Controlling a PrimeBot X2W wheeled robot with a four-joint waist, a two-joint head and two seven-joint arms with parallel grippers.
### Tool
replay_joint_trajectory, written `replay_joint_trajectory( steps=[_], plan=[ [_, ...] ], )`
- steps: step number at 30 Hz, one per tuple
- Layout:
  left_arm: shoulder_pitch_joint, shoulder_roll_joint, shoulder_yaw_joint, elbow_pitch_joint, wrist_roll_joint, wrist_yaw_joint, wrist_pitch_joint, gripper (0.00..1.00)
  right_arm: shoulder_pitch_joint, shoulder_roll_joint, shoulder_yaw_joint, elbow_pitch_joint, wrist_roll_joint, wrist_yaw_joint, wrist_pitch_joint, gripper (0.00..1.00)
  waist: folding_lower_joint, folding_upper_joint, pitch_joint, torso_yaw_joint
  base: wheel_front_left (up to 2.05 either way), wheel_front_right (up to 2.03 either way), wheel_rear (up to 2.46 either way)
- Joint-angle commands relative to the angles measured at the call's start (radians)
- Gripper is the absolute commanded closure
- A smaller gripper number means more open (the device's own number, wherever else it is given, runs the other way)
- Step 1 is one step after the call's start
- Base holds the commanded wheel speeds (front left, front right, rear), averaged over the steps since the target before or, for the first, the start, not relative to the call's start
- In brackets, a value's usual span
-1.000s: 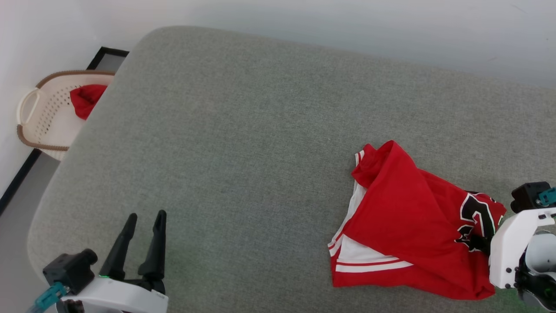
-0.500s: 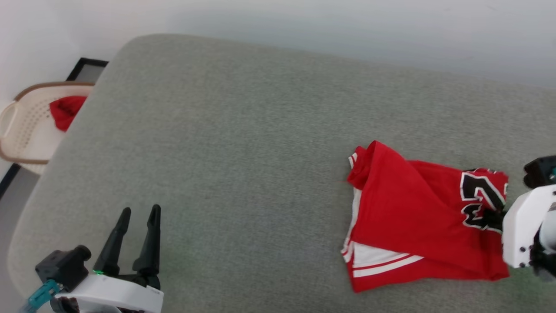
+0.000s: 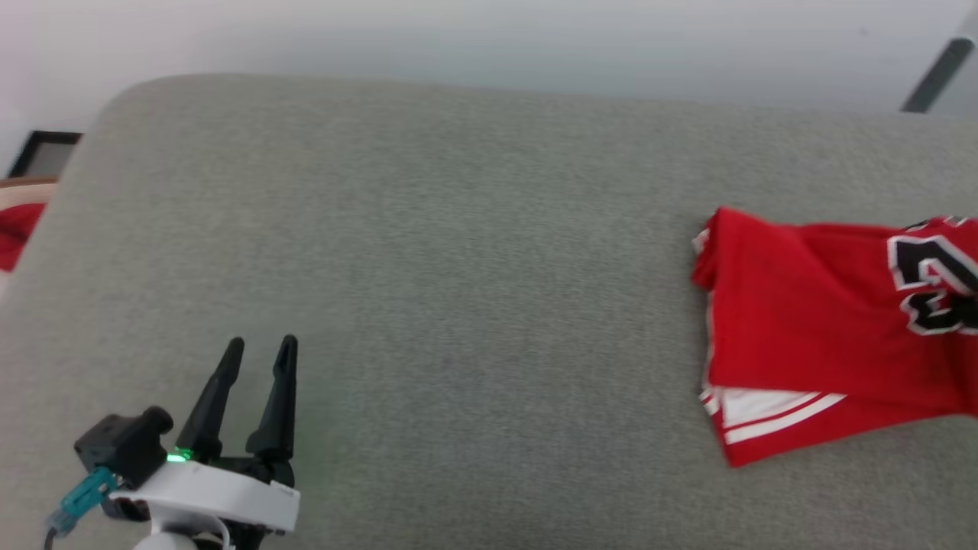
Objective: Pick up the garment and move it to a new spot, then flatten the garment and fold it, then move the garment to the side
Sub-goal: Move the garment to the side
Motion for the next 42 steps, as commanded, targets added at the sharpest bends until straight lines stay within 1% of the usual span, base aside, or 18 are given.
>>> replay_joint_trajectory(
  steps=[1,8,14,22,26,31,35,39,40,41,42],
  plan=[
    [-0.011,-0.001,-0.001,0.001,0.008,-0.007,-0.002,0.00,-0.013,-0.007,-0.002,0.002,-0.004,-0.001,-0.006,1.00,0.0000,0.0000,0.023,-0.034,0.00,0.00,0.00],
    [-0.052,0.003,-0.015,0.005,0.016,-0.012,-0.003,0.00,-0.086,-0.105,0.008,0.047,-0.031,-0.001,-0.055,1.00,0.0000,0.0000,0.067,-0.093,0.00,0.00,0.00],
    [-0.092,0.009,-0.027,0.000,0.026,-0.016,-0.004,0.00,-0.159,-0.196,0.043,0.113,-0.065,-0.001,-0.129,1.00,0.0000,0.0000,0.116,-0.128,0.00,0.00,0.00],
    [-0.147,0.021,-0.048,-0.002,0.032,-0.018,-0.004,0.00,-0.254,-0.269,0.084,0.234,-0.117,-0.001,-0.240,1.00,0.0000,0.0000,0.189,-0.148,0.00,0.00,0.00],
    [-0.173,0.026,-0.059,-0.004,0.033,-0.020,-0.003,0.00,-0.297,-0.278,0.089,0.316,-0.152,-0.001,-0.287,1.00,0.0000,0.0000,0.220,-0.145,0.00,0.00,0.00],
    [-0.197,0.033,-0.072,-0.003,0.031,-0.021,0.000,0.00,-0.341,-0.273,0.077,0.412,-0.215,-0.001,-0.349,1.00,0.0000,0.0000,0.248,-0.132,0.00,0.00,0.00],
    [-0.209,0.036,-0.079,0.000,0.027,-0.022,0.000,0.00,-0.370,-0.257,0.071,0.467,-0.253,-0.001,-0.397,1.00,0.0000,0.0000,0.259,-0.120,0.00,0.00,0.00],
    [-0.215,0.039,-0.079,0.004,0.025,-0.022,0.000,0.00,-0.393,-0.225,0.059,0.520,-0.293,-0.001,-0.432,1.00,0.0000,0.0000,0.263,-0.113,0.00,0.00,0.00],
    [-0.216,0.039,-0.079,0.004,0.025,-0.022,0.000,0.00,-0.400,-0.216,0.051,0.533,-0.302,-0.001,-0.439,0.83,0.0000,0.0000,0.263,-0.111,0.00,0.00,0.00],
    [-0.216,0.039,-0.078,0.004,0.025,-0.021,0.000,0.00,-0.404,-0.205,0.040,0.547,-0.310,-0.001,-0.447,0.69,0.0000,0.0000,0.262,-0.110,0.00,0.00,0.00],
    [-0.216,0.039,-0.078,0.005,0.024,-0.021,-0.001,0.00,-0.406,-0.196,0.033,0.559,-0.322,-0.001,-0.453,0.61,0.0000,0.0000,0.260,-0.109,0.00,0.00,0.00]
  ],
)
